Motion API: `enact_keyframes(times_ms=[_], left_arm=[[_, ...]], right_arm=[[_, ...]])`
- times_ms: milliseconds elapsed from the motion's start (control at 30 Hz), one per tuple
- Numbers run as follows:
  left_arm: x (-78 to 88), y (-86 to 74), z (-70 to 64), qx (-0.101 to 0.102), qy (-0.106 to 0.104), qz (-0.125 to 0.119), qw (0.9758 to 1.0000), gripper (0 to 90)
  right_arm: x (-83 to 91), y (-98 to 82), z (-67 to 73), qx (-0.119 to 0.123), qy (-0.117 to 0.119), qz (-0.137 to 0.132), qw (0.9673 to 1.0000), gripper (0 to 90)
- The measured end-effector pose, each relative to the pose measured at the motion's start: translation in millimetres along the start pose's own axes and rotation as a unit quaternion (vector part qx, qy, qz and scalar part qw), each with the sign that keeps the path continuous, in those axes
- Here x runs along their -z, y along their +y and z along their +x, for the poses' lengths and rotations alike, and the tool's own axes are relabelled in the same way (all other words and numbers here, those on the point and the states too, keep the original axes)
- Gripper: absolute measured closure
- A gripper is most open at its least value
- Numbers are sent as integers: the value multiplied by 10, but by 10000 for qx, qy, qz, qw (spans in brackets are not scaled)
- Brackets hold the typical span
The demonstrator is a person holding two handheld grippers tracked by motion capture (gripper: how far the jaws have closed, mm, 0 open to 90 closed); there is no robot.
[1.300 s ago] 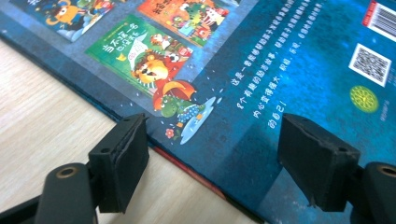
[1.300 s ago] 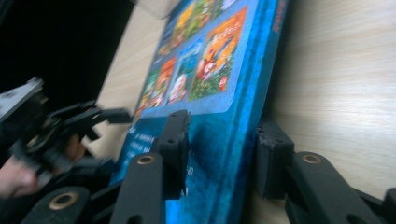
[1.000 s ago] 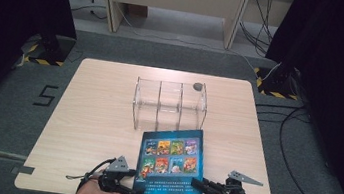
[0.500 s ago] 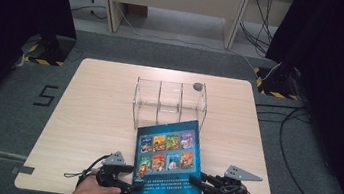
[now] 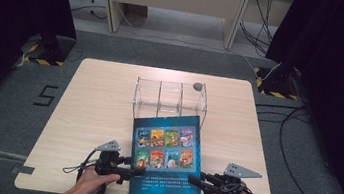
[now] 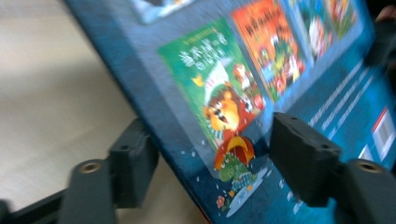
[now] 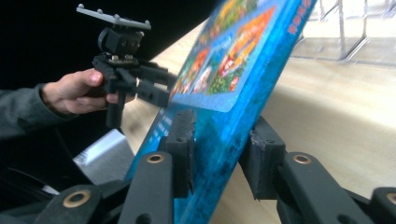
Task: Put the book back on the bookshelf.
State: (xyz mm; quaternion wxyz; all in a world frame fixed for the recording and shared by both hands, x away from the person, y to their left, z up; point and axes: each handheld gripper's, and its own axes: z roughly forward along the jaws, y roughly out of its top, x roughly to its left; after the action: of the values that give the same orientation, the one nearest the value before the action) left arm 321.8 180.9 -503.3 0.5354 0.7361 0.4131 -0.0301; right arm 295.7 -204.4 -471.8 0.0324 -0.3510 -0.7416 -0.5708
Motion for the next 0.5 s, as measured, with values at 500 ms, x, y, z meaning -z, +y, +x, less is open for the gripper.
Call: enact_keyframes(times_ms=[500], left_arm=[[54,68,-110,-512,-161,-233,9983,445]], right_arm=[[-285,-43,-24,-589,552,58,9967,725]])
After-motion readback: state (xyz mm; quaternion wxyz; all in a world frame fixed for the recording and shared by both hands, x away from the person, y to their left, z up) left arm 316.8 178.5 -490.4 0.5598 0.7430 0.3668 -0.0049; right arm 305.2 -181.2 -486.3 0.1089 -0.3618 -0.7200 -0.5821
